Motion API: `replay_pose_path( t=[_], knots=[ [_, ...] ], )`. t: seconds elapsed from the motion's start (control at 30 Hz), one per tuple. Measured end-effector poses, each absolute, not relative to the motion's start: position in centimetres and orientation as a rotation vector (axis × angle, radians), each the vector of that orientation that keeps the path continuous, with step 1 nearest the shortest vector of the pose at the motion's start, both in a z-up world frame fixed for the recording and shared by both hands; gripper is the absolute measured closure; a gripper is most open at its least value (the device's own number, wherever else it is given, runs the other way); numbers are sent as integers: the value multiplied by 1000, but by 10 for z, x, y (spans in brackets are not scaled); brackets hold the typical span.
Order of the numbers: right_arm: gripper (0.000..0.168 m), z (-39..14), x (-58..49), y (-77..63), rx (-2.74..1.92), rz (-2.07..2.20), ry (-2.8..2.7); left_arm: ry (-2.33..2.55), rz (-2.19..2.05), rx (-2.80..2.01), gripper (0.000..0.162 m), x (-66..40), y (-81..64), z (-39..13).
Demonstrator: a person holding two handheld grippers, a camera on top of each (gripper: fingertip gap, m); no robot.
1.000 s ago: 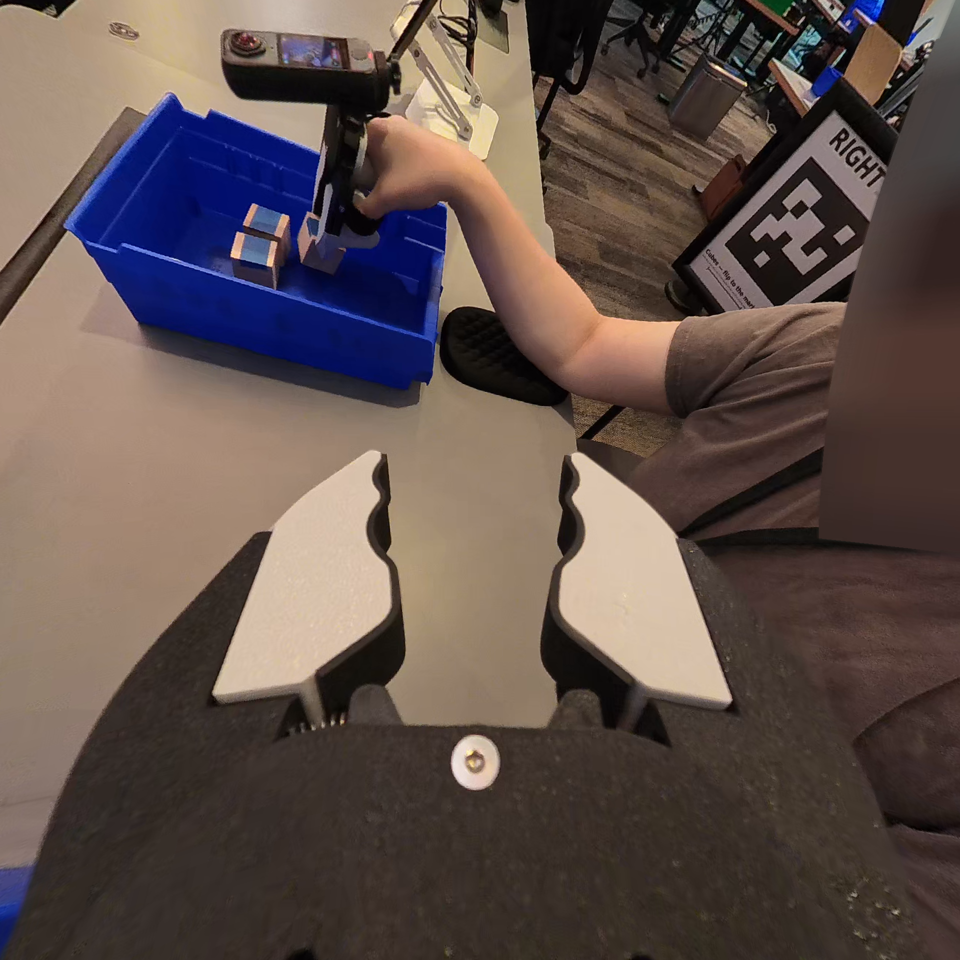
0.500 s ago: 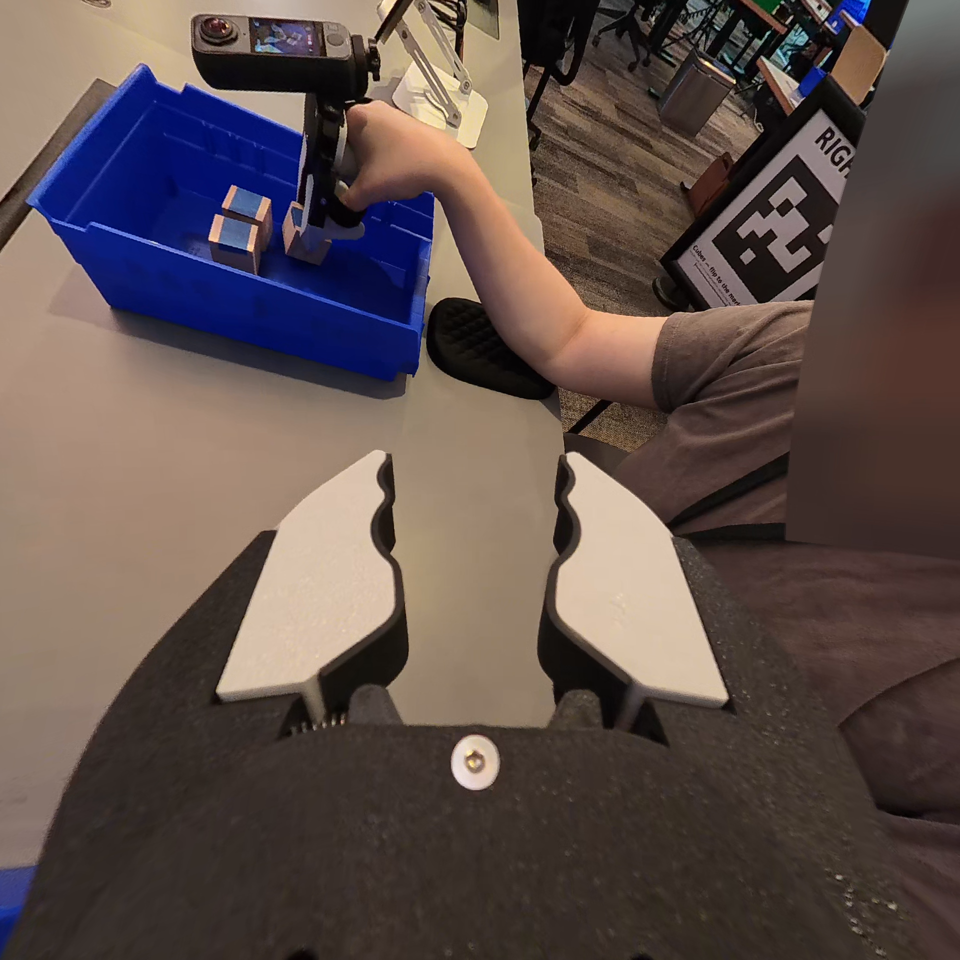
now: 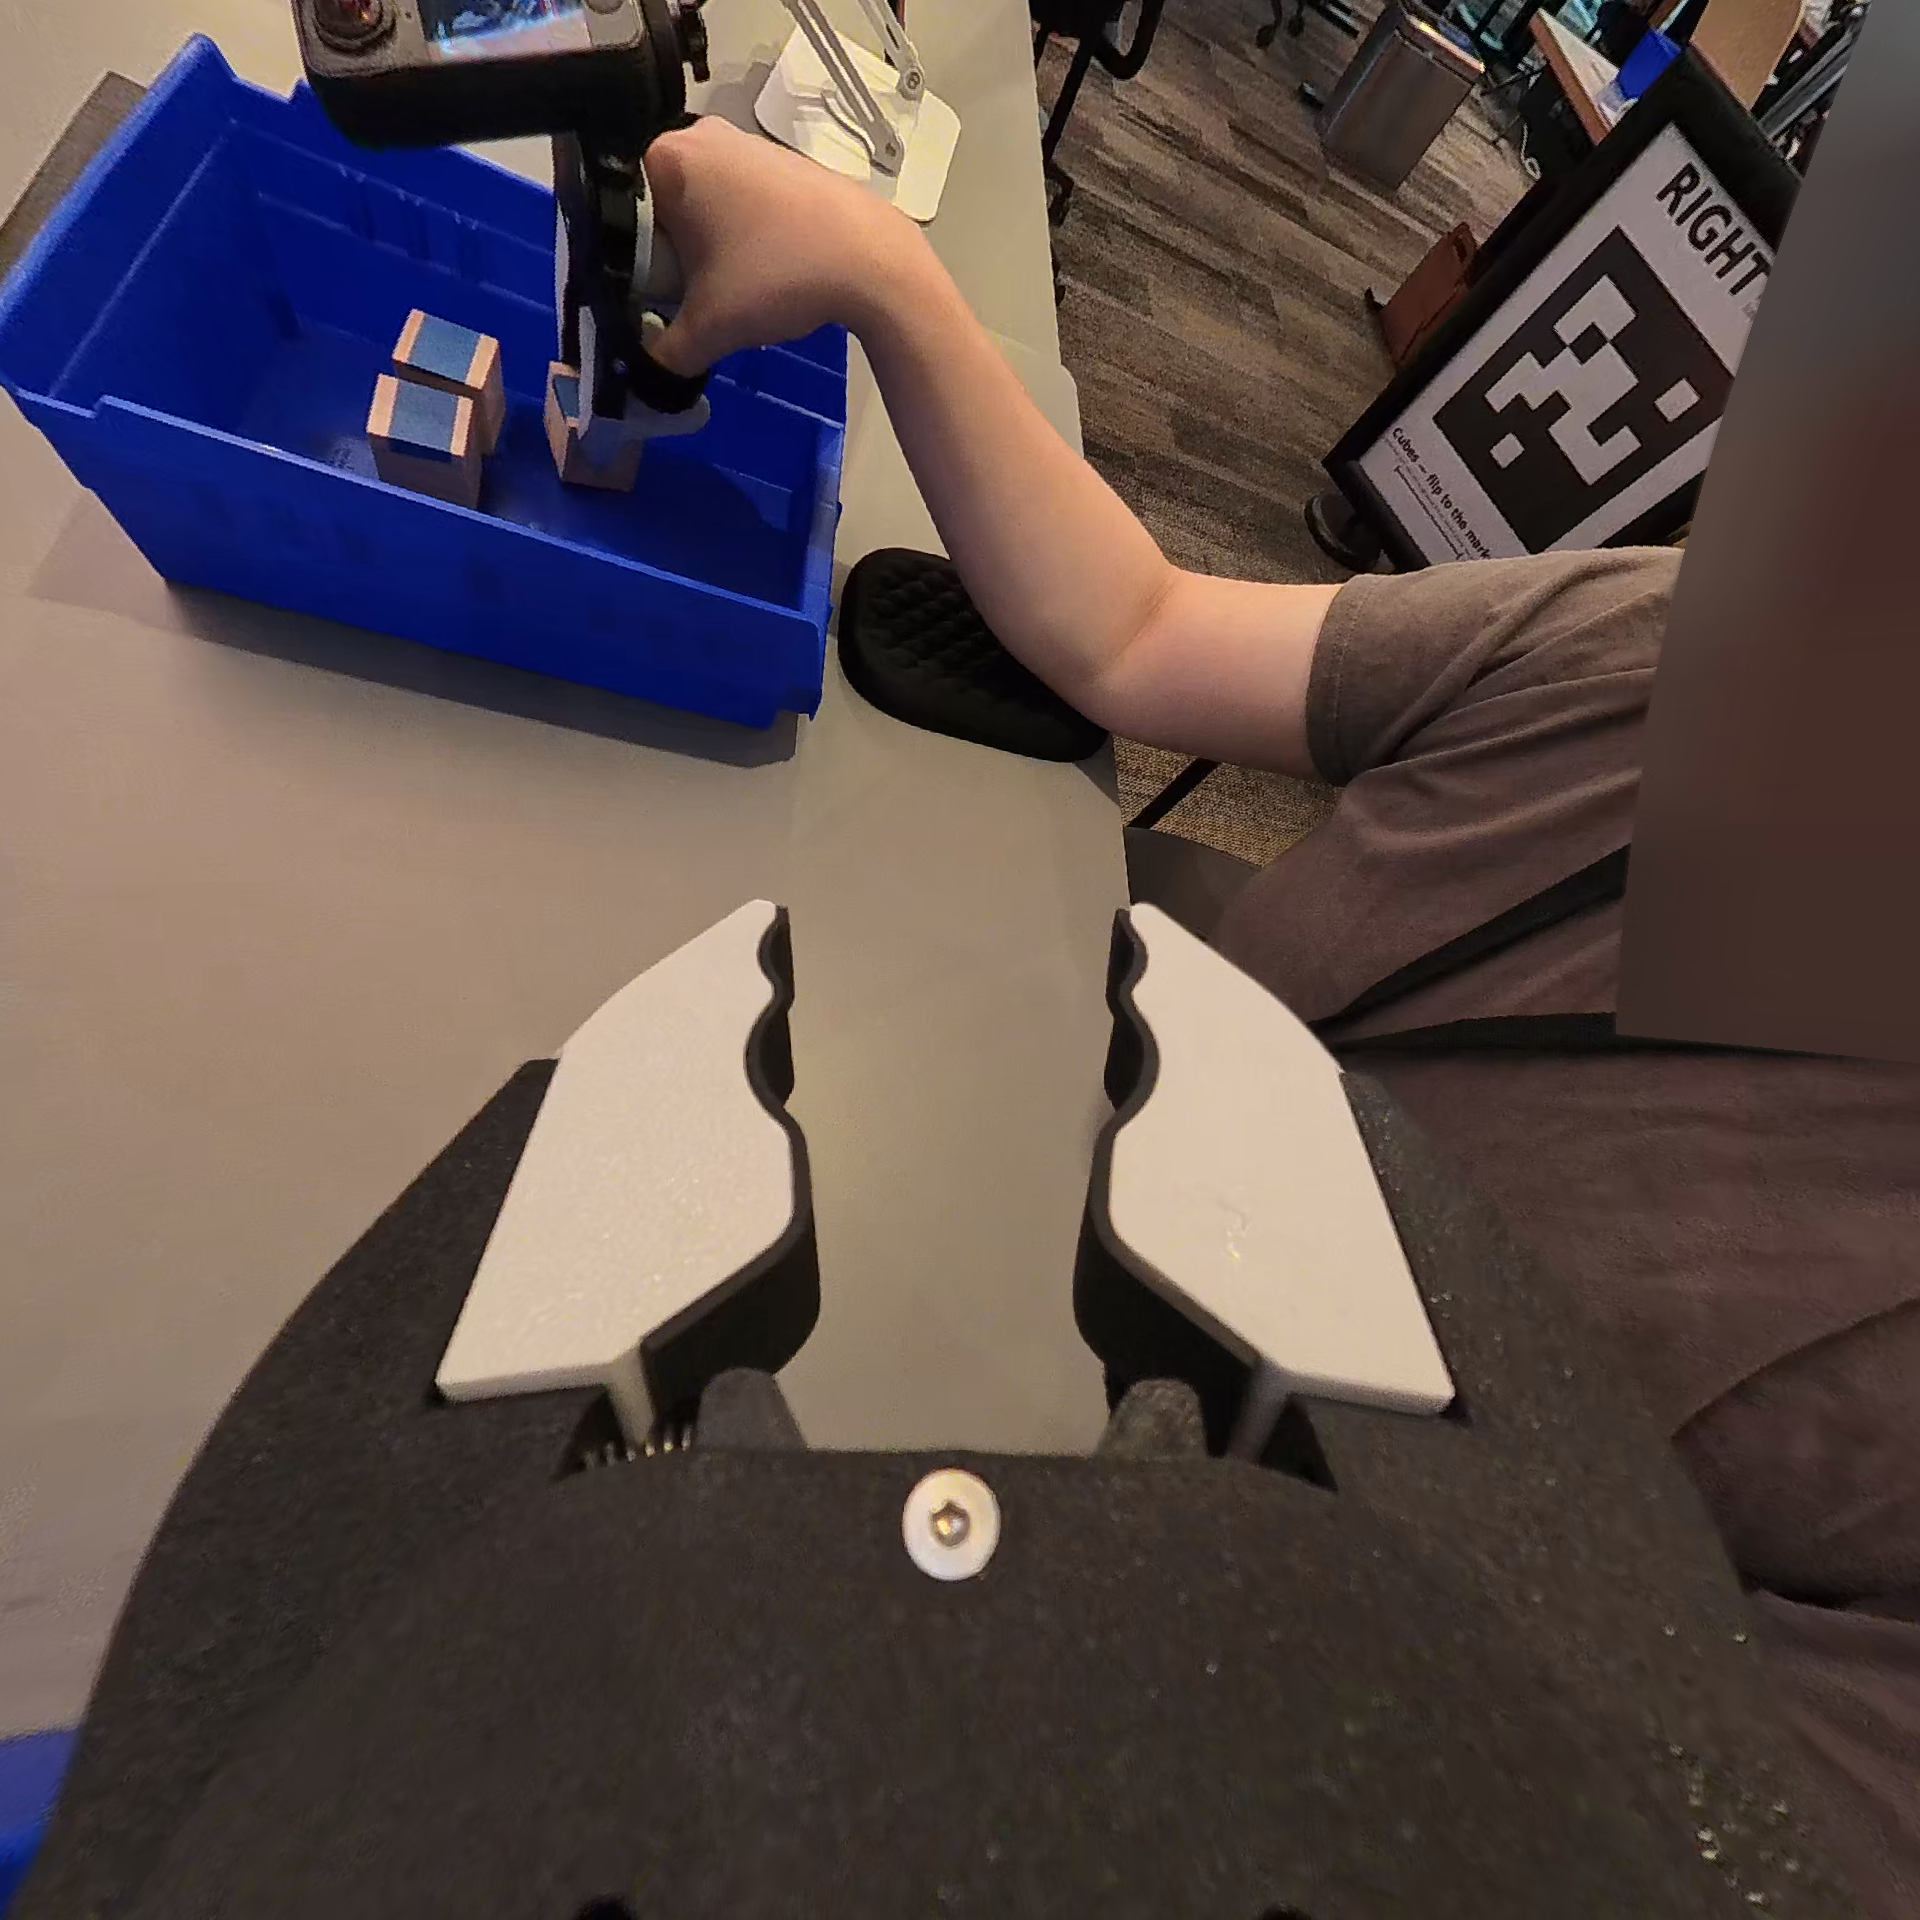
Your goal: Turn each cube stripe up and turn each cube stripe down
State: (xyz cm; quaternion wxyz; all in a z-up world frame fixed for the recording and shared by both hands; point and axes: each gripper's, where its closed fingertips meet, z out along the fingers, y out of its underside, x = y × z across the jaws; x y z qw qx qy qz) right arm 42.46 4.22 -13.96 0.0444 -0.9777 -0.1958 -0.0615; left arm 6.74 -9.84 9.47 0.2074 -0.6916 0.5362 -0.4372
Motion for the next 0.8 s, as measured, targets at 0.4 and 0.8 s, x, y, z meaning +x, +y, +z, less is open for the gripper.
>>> replay_pose_path(
  t=[0.4, 0.8],
  knots=[
    [123, -140, 420, 41, -3004, -191, -580, 1506, -1229, -1941, 105, 69, -101, 90],
    [111, -142, 419, 42, -3017, -154, -499, 1504, -1257, -1931, 105, 74, -104, 93]
  ],
)
